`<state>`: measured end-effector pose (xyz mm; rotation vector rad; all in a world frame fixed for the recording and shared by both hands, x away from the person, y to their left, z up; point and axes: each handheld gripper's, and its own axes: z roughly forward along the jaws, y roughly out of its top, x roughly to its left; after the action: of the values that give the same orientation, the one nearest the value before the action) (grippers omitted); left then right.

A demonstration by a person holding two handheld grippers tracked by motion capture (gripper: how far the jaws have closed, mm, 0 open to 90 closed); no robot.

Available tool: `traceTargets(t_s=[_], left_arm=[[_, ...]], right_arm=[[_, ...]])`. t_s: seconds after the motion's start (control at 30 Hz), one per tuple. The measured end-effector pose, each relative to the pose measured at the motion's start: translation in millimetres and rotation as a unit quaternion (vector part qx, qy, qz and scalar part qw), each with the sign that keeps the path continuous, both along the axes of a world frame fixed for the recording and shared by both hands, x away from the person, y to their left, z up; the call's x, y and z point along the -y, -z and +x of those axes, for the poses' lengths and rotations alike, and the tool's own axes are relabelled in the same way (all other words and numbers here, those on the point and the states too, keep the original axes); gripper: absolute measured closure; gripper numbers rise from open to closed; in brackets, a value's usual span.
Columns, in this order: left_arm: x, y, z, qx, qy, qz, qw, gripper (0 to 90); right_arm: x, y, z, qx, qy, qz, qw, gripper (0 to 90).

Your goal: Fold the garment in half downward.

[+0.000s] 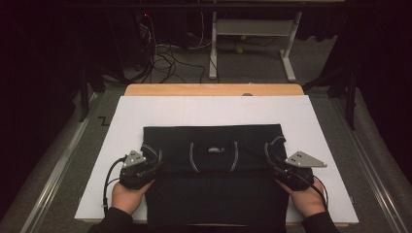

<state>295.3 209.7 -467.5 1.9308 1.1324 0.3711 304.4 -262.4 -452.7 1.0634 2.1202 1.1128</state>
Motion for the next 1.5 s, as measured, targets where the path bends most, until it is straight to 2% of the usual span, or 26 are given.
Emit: traceTargets(t_s=[0.13, 0.23, 0.3, 0.43, 0.57, 0.77, 0.97, 1.1, 1.23, 1.4, 1.5], left_arm=[[0.7, -0.9, -6.4, -0.002, 0.007, -0.007, 0.9999, 72.8], [1.5, -1.5, -9.3, -0.010, 0.009, -0.023, 0.9996, 72.7], [3.3, -1.8, -12.0, -0.008, 0.013, -0.014, 0.9998, 72.7], [3.1, 0.0, -16.9, -0.013, 0.019, -0.009, 0.9997, 72.6], [4.3, 4.7, -25.8, -0.009, 0.036, 0.015, 0.9992, 72.3], [0.3, 5.8, -30.4, -0.015, 0.038, 0.006, 0.9992, 72.3], [-0.5, 6.8, -32.3, -0.019, 0.037, 0.006, 0.9991, 71.1], [-0.2, 9.5, -31.6, -0.026, 0.039, 0.007, 0.9989, 61.1], [-2.4, 7.5, -32.3, -0.018, 0.034, 0.000, 0.9993, 51.0], [-6.5, 3.6, -33.6, 0.009, 0.019, -0.018, 0.9996, 37.9], [-6.2, 1.7, -34.4, 0.026, 0.017, -0.021, 0.9993, 30.8]], right_arm=[[3.8, 2.3, -6.4, -0.004, 0.002, -0.001, 1.0000, 72.7], [6.4, 4.1, -11.8, -0.005, 0.001, -0.002, 1.0000, 72.6], [8.0, 5.1, -15.6, -0.009, 0.003, -0.001, 1.0000, 72.6], [10.3, 6.7, -21.8, -0.013, 0.002, -0.001, 0.9999, 72.5], [10.3, 10.0, -27.2, -0.019, 0.003, -0.004, 0.9998, 72.5], [11.2, 14.2, -34.4, -0.028, -0.004, -0.011, 0.9995, 72.2], [11.6, 14.8, -40.6, -0.029, -0.009, -0.010, 0.9995, 71.4], [12.9, 17.5, -40.9, -0.038, -0.010, -0.005, 0.9992, 65.9], [15.8, 16.2, -41.3, -0.039, -0.004, 0.016, 0.9991, 56.3], [22.5, 13.9, -41.0, -0.024, 0.018, 0.038, 0.9988, 43.7], [26.0, 13.6, -40.1, -0.016, 0.026, 0.051, 0.9982, 36.1]])
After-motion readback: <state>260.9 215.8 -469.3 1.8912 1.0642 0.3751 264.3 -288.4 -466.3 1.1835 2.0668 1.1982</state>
